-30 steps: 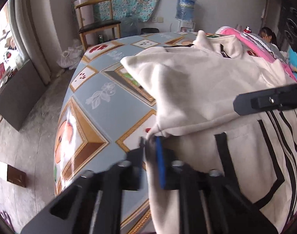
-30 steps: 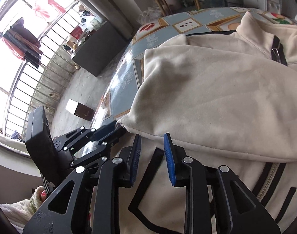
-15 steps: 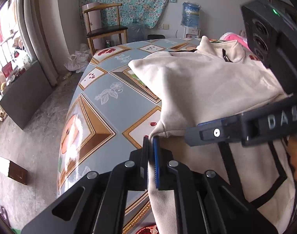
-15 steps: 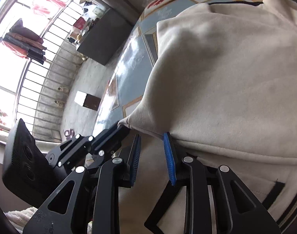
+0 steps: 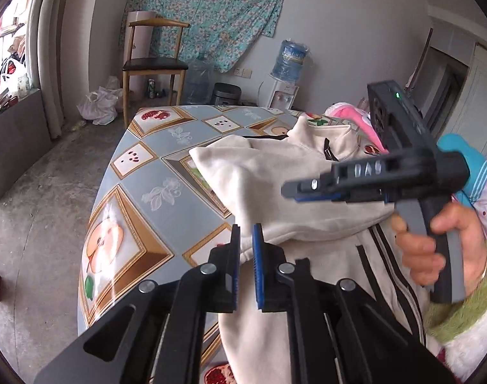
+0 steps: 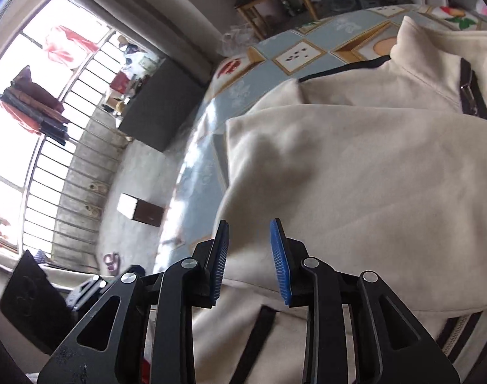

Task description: Fold large clothes

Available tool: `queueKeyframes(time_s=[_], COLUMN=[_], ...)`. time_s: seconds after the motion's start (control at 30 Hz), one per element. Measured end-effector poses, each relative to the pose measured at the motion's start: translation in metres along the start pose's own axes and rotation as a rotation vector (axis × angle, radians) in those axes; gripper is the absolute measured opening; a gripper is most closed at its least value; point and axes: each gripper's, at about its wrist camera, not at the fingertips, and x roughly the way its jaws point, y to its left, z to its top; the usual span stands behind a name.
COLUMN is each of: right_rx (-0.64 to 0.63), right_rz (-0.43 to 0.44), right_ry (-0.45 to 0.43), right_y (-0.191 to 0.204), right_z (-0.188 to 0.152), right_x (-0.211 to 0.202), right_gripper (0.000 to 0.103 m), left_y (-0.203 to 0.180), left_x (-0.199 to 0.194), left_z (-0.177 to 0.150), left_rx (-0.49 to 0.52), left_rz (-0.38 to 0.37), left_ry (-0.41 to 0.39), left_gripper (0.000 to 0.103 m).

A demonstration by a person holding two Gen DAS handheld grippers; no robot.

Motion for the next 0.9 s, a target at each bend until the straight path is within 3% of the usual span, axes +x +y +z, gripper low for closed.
queueKeyframes(time_s=[0.07,0.13,0.17,0.4,0.47,0.7,0.8,0.9], right_rx=[-0.005,-0.02,-0.031,0.099,0.146,0.261,0.26,0.2], right_rz=[0.037,-0.005,-0.035,-0.182,-0.229,-0.396,-0.389,-0.386], right_ry=[-0.007,-0.047,-0.073,-0.207,-0.238,-0.302,-0.314,-0.308], right_y=[-0.003,-0.005,-0.009,-0.091,-0.116,-0.187,-0.195,-0.188], right_z=[-0.016,-0.028,-0.034,-0.051,-0.057,-0.071,-0.066,-0.057], right_x=[-0.007,-0.021,-0.031,-0.111,-0.132,-0.177,-0.181,-0.172], right_gripper=[0.043,0.057,0.058,0.059,0.059,0.059,0.054,0.054], left_y=[-0.002,-0.002,-0.004,-0.014,-0.015,-0.038,-0.039,-0.043], left_x=[0.007,0.016,0.02,0.075,0.09,0.078,0.074,0.057], left_z=[0.008,0.015,0.018,0.022,0.012,-0.013,-0.008,0.0], left_rx=[-0.014,-0.035,-0.038,0.016,0.064,0.297,0.269,0.246], left_rz=[0.002,-0.011,-0.02,-0.043,0.026,0.141,0.144,0.13], left_ry=[0.029,0.054,0.062,0.193,0.255,0.236,0.239,0.194], left_gripper=[0.008,0.017,0.019,0.021,0.021,0.021,0.021,0.021])
